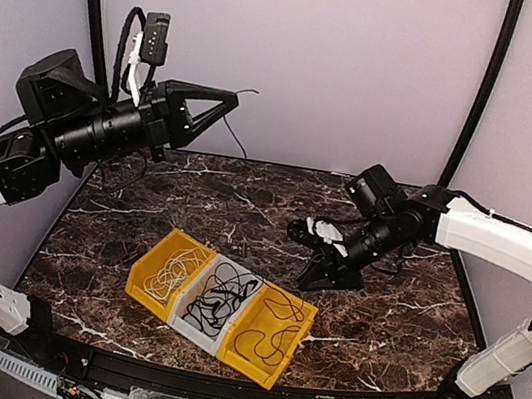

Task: Untangle the cables

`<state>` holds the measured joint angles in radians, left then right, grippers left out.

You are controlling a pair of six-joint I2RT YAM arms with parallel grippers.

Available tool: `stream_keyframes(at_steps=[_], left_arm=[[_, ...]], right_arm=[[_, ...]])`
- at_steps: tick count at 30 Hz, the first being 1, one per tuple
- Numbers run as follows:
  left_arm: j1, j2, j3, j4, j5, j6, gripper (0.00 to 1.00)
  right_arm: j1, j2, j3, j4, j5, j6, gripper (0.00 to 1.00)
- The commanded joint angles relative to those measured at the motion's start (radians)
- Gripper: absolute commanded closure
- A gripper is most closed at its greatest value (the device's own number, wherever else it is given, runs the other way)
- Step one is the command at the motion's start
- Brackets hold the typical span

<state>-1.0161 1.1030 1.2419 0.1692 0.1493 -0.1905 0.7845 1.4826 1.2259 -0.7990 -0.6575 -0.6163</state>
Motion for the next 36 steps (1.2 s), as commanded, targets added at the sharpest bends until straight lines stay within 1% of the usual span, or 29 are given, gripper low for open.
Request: stream_keyframes(at_steps=[1,3,4,5,7,9,10,13,18,22,25,28,33,36], left_arm=[[-0.033,-0.069,-0.062,0.016,0.056,-0.088,1.0],[-0.044,-0.105,-0.164,0.067,0.028,-0.129,1.0],[-0.048,-0.125,-0.191,0.107,0.021,-0.16,1.0],[-0.051,-0.132,-0.242,0.135,0.01,-0.173,1.0],[-0.065,-0.146,-0.296,0.148,-0.017,-0.195,1.0],[-0.087,-0.153,-0.329,0.131,-0.058,-0.191,1.0],[-0.1,-0.155,-0.335,0.121,-0.074,-0.181,1.0],[-0.111,-0.163,-0.367,0.112,-0.113,-0.173,1.0],[-0.118,-0.144,-0.38,0.099,-0.133,-0.164,1.0],[-0.142,-0.089,-0.37,0.072,-0.167,-0.141,1.0],[-0.155,-0.024,-0.371,0.099,-0.154,-0.139,1.0],[-0.169,0.057,-0.358,0.158,-0.107,-0.136,1.0],[-0.174,0.181,-0.3,0.235,-0.044,-0.09,1.0],[-0.174,0.276,-0.249,0.309,0.023,-0.075,1.0]], right_arm=[[0.055,0.048,-0.013,0.002,0.018,-0.004,0.81],[0.066,0.067,-0.017,0.012,0.029,0.002,0.73],[0.066,0.075,-0.016,0.012,0.033,0.005,0.68],[0.066,0.082,-0.016,0.012,0.038,0.007,0.61],[0.067,0.079,-0.019,0.012,0.053,0.004,0.48],[0.067,0.064,-0.029,0.014,0.074,-0.005,0.41],[0.066,0.055,-0.035,0.016,0.085,-0.009,0.39],[0.064,0.022,-0.046,0.012,0.112,-0.014,0.37],[0.046,-0.017,-0.061,0.009,0.129,-0.013,0.36],[0.002,-0.049,-0.049,0.003,0.106,-0.008,0.36],[-0.05,-0.091,-0.051,0.028,0.099,-0.007,0.36],[-0.155,-0.125,-0.082,0.088,0.066,0.017,0.34],[-0.361,-0.155,-0.172,0.217,-0.028,0.091,0.34],[-0.478,-0.185,-0.249,0.294,-0.075,0.145,0.34]])
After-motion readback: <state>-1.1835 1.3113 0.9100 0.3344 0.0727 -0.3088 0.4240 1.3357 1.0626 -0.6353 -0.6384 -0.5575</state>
